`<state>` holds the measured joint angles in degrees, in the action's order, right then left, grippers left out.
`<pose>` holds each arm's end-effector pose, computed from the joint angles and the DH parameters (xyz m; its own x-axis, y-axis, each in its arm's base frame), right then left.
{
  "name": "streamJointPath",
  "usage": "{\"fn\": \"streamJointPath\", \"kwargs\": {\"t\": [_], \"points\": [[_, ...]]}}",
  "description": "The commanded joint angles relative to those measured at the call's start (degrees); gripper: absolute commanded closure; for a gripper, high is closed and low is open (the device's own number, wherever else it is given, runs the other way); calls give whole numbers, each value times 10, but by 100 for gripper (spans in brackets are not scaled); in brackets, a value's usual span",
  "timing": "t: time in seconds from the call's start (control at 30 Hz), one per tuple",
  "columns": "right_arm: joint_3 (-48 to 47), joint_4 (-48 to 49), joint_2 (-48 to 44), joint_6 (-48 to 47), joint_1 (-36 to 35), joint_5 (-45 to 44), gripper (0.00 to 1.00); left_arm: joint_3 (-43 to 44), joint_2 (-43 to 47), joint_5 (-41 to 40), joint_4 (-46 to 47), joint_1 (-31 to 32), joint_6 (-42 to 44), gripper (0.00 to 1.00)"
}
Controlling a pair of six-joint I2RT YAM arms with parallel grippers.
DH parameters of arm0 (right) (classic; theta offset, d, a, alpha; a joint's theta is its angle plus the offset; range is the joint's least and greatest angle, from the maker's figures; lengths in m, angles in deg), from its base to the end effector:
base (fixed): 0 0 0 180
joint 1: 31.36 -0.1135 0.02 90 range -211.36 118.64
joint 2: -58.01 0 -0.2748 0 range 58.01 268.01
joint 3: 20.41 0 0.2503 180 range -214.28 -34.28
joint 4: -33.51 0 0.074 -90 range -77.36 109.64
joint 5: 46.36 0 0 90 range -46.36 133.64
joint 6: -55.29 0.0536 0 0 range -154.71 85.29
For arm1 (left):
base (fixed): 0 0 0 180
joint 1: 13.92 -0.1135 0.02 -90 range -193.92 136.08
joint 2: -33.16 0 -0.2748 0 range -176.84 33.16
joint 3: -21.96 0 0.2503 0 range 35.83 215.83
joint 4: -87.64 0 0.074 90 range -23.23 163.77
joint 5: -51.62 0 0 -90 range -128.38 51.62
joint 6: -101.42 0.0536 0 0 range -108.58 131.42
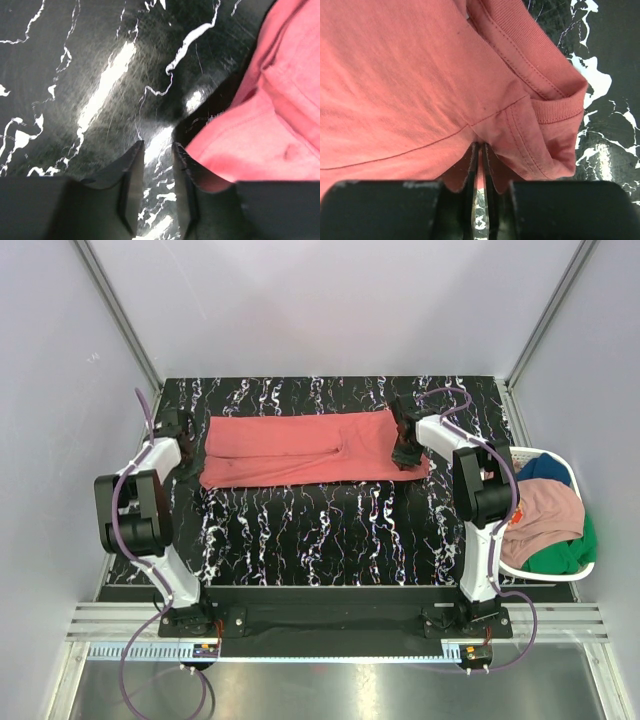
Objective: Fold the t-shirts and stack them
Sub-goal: Fold the tshirt
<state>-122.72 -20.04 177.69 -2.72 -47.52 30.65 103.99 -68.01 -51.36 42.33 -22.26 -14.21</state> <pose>0.4223 0.1098 0.1582 -0.8762 0.2836 -0.3898 0.3107 0.9505 -0.0070 0.3585 0.0647 0.1871 -0.7022 -0.5290 -0.4765 -0.6000 0.8000 -0.0039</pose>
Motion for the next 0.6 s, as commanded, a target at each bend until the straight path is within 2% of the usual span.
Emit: {"fn": "streamJointPath", "kwargs": {"t": [0.0,0.1,0.23,0.3,0.43,0.57], "points": [[-9,-11,-37,-25,4,-4,86,-42,84,-14,9,9,-10,62],[-22,-18,-27,-32,4,-3,85,-111,142,25,47,9,-38,58],[-39,-22,-2,-41,6,-6,85,-188,200,38,80,11,-65,58],[-59,-29,11,-47,15,-3,85,-219,237,61,130,16,-58,56],[-94,-38,36,-52,26,6,85,-238,233,94,170,26,-61,55],[-96,-36,37,-53,28,12,85,-230,195,70,172,43,-71,54]]}}
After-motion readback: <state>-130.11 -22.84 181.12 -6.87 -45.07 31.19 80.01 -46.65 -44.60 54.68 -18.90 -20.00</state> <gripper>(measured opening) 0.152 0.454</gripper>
